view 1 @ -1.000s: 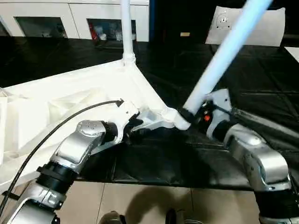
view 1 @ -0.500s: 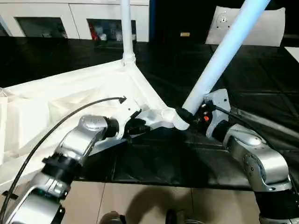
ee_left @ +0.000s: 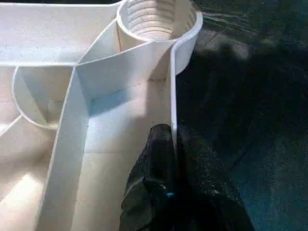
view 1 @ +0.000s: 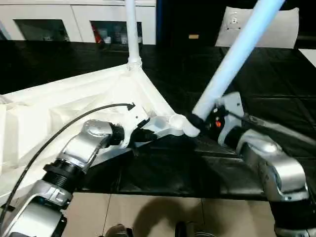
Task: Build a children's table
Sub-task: Insert table leg to table base
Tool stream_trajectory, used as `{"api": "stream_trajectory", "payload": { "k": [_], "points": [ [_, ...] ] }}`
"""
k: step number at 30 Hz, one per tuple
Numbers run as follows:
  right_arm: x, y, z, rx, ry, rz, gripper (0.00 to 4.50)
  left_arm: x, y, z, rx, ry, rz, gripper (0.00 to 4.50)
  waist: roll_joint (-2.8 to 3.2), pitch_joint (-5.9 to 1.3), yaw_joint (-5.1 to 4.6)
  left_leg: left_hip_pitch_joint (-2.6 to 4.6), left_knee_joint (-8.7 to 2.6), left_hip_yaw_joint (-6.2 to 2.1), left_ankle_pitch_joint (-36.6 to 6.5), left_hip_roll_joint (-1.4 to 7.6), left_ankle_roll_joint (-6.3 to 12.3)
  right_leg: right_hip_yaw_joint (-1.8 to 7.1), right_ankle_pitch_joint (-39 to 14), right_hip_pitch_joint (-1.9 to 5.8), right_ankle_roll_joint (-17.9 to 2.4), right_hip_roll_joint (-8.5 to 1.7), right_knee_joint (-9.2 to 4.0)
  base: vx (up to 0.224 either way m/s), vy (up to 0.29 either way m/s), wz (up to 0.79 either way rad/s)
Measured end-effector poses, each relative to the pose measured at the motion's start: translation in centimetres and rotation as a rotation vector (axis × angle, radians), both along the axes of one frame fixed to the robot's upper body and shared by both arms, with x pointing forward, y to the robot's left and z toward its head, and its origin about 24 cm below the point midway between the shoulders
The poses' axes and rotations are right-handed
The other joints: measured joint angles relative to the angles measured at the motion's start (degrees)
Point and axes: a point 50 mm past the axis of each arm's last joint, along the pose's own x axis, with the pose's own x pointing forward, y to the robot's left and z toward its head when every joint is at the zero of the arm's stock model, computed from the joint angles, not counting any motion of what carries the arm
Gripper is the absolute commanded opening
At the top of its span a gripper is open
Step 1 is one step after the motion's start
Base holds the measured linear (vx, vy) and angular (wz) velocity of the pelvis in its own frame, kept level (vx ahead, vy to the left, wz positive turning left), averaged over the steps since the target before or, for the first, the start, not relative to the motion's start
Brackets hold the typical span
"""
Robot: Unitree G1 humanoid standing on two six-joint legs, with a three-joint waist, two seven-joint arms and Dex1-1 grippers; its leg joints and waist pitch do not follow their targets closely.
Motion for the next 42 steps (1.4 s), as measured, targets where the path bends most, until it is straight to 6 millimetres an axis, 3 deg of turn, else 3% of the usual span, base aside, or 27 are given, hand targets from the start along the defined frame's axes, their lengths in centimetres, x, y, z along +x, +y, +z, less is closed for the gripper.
{"api": "stream_trajectory", "payload": {
  "k": [6,9,13,22,42],
  "points": [
    [0.4,0.4,0.7,0.000,0.002,0.085,1.90,-1.6,1.4,-0.1,0.050,-0.017,-0.183,0.00,-0.08,-0.03,0.15,0.02,-0.12,-0.04,0.00,0.00,-0.01,-0.01,0.00,0.01,0.00,0.00,-0.01,0.000,0.000,0.00],
    [0.0,1.2,0.1,-0.030,0.042,0.174,1.90,-2.2,1.7,0.0,0.058,-0.037,-0.242,0.00,-0.18,-0.09,0.91,0.03,-0.10,-0.04,0.02,-0.01,-0.04,0.00,-0.01,0.03,0.00,-0.01,-0.01,0.000,0.000,0.00],
    [-0.7,2.4,-0.9,-0.054,0.101,0.262,1.90,-2.2,1.6,-0.1,0.059,-0.044,-0.243,0.00,-0.25,-0.13,0.92,0.01,-0.08,0.00,0.07,-0.07,0.01,0.07,0.00,0.04,0.00,-0.08,-0.03,0.000,0.000,0.00],
    [-0.5,2.9,-0.8,-0.142,0.100,0.316,1.90,-2.1,2.0,-0.2,0.055,-0.036,-0.245,0.00,-0.85,-0.51,0.68,0.09,-0.10,-0.05,0.10,-0.04,-0.03,0.06,-0.01,0.09,0.01,-0.06,-0.03,0.000,0.000,0.00],
    [0.0,2.1,-0.6,-0.149,0.183,0.325,1.90,-2.1,1.9,-0.3,0.049,-0.027,-0.263,0.00,-0.88,-0.58,0.84,0.16,-0.25,-0.04,0.09,-0.04,-0.05,0.04,-0.01,0.11,0.00,-0.05,-0.03,0.000,0.000,0.00]
  ]
}}
